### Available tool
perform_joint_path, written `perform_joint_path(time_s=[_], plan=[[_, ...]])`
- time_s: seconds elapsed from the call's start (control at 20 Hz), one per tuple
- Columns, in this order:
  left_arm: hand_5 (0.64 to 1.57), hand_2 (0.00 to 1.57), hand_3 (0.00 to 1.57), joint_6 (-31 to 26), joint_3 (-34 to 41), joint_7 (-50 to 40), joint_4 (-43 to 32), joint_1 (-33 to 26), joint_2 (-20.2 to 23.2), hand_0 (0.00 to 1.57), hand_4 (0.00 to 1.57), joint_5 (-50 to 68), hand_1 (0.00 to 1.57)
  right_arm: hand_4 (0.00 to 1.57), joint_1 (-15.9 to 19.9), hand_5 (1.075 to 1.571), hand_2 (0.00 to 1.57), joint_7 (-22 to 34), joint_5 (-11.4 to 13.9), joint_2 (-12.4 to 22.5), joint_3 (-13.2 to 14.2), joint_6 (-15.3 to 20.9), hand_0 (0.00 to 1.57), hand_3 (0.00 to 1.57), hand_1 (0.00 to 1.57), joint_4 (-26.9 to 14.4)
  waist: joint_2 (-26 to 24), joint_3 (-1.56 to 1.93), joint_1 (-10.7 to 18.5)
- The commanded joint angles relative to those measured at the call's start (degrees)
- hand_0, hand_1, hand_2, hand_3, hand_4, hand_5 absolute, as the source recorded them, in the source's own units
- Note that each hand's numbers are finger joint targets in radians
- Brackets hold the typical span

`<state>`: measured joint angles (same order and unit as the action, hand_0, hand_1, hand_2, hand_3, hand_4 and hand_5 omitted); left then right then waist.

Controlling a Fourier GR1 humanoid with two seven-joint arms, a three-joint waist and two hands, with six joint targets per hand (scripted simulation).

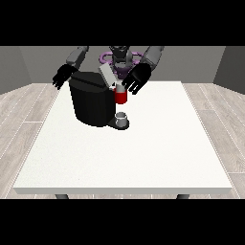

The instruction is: Insert the coffee pod into the coffee machine and close the lid

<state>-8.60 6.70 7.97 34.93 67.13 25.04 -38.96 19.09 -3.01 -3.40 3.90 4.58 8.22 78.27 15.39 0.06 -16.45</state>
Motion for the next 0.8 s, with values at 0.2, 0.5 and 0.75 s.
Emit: perform_joint_path(time_s=[0.2,0.5,0.75], plan=[[1.571,1.12,0.97,0.1,0.6,1.8,-1.3,-1.1,2.5,1.07,0.36,-0.9,1.07,0.44,-1.6,1.571,0.00,1.1,0.5,-0.3,-1.4,-0.2,0.00,0.00,0.00,2.5,-0.7,-0.07,-0.9],[1.571,0.38,0.11,-2.1,-3.1,3.8,-0.3,-1.0,1.7,0.00,0.00,-3.7,0.00,0.42,-1.8,1.571,0.00,-2.9,1.5,-2.1,-1.9,1.2,0.00,0.00,0.00,0.4,0.1,-0.04,0.6],[1.571,0.00,0.00,-1.8,-3.0,4.6,-1.0,-0.9,2.9,0.00,0.00,-4.6,0.00,0.41,0.3,1.571,0.00,-0.2,1.5,-1.6,-1.5,2.1,0.00,0.00,0.00,1.2,1.8,-0.06,0.2]])
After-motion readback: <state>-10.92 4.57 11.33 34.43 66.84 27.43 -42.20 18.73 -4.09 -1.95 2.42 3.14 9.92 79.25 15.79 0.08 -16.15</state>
